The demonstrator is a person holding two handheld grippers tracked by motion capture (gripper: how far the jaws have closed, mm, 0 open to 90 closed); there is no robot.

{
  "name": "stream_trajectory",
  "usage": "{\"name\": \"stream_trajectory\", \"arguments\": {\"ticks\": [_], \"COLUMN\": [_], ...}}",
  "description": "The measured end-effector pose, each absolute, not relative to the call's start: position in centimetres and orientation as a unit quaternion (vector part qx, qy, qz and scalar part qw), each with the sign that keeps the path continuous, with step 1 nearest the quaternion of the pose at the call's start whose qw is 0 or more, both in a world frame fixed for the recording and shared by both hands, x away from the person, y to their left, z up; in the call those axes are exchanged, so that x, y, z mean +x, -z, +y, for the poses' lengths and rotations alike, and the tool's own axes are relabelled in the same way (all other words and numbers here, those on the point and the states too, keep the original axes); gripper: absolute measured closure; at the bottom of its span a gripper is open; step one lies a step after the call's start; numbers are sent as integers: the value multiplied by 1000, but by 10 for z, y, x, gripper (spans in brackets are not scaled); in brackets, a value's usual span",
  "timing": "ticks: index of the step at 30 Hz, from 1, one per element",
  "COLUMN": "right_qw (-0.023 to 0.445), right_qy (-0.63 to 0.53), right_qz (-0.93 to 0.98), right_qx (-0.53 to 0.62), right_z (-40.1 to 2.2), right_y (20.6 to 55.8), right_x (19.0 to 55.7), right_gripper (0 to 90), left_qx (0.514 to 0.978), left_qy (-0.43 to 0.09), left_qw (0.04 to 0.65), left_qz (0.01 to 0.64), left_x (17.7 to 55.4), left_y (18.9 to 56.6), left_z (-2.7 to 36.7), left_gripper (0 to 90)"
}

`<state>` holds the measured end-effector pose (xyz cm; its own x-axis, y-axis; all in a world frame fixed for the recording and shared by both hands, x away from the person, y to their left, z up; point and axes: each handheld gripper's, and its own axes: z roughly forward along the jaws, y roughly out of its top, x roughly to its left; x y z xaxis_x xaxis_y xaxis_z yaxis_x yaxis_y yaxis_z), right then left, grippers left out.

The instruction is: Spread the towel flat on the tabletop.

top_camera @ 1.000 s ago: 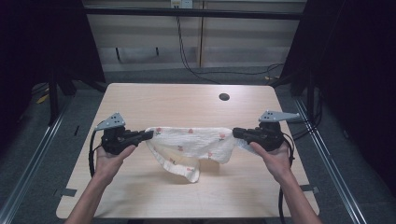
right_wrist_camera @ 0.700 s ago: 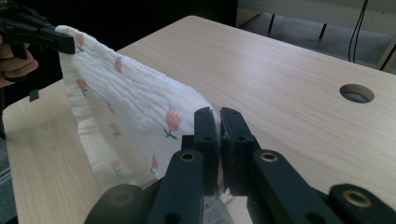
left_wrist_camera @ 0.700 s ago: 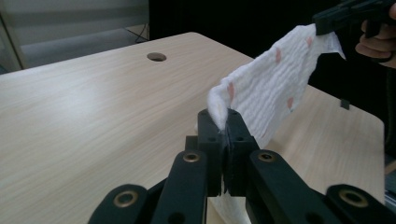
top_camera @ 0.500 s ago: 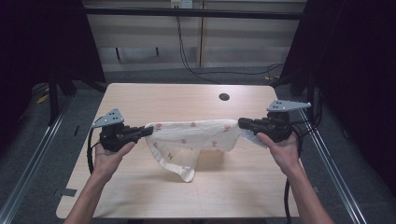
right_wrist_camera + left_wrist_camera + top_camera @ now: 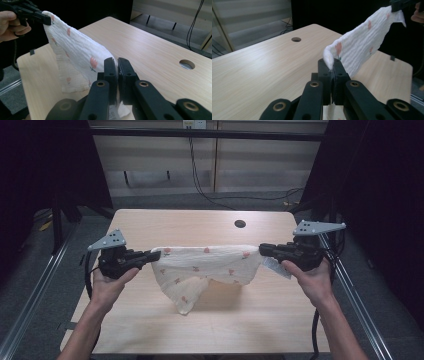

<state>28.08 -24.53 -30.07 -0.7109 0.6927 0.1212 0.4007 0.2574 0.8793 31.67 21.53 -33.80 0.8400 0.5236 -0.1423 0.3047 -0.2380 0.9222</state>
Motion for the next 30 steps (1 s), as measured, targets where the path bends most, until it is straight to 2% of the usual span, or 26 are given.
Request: {"name": "stream_trajectory", "arguments": {"ticks": [8,13,21,30], "right_qw": [165,167,148,141], "right_qy": [-509,-511,-477,-447], "right_qz": [779,780,786,790], "right_qx": [327,319,364,395], "right_z": [-249,-251,-256,-256], "right_y": [270,262,314,359], "right_x": [251,236,280,324], "right_gripper": [861,861,862,863], "left_qx": [781,794,820,821], "left_qy": [-109,-104,-72,-48], "left_qw": [567,553,502,474], "left_qz": [236,230,267,314], "left_x": [293,285,329,366], "left_y": [306,303,358,400], "left_z": [216,210,186,179], "left_gripper": [880,880,879,877]}}
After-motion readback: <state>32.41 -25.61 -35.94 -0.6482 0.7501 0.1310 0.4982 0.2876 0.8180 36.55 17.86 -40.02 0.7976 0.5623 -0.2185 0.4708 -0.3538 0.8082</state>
